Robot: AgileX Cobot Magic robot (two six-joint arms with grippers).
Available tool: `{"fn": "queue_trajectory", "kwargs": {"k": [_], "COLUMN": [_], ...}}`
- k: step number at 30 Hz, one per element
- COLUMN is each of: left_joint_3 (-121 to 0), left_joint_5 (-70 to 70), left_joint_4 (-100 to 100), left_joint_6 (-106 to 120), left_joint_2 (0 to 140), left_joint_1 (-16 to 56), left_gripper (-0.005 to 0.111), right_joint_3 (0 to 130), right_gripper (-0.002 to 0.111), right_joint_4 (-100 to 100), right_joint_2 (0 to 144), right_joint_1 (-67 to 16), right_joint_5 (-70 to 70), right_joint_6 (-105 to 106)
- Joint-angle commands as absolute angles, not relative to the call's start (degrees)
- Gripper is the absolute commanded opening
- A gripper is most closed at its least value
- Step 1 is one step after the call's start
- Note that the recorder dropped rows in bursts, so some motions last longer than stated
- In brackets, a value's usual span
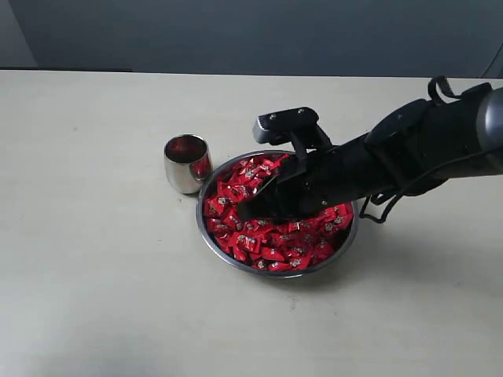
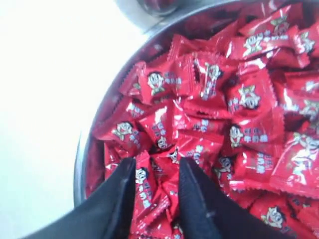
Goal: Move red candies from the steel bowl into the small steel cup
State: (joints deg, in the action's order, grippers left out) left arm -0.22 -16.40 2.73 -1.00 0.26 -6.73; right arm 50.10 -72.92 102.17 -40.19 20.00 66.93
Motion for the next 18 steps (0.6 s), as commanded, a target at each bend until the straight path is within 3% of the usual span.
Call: {"fn": "queue_trajectory", "kwargs": {"k": [1,11,18], "left_joint_3": [0.00,0.00,0.00], "left_joint_5": [-16.29,-16.29,-16.29], "left_joint_4": [2.57,2.57,2.57], "left_joint_6": [-1.09,-1.09,-1.09], "left_joint_2": [0.00,0.00,0.00], "left_joint_1": [-6.77,-6.77,-6.77], "left_gripper": [0.000,0.000,0.000], "right_joint_3": [50.67,54.82,59.14], "right_gripper": [0.030,0.030,0.030], "right_joint_4": [-70.76,-59.76,-36.96], "right_joint_2": [101.54,101.54,101.54], "right_joint_1": [-40.12,-40.12,-40.12], "right_joint_5": [20.20,22.00,25.70], "right_joint_6": [67.45,61.68,39.20]}}
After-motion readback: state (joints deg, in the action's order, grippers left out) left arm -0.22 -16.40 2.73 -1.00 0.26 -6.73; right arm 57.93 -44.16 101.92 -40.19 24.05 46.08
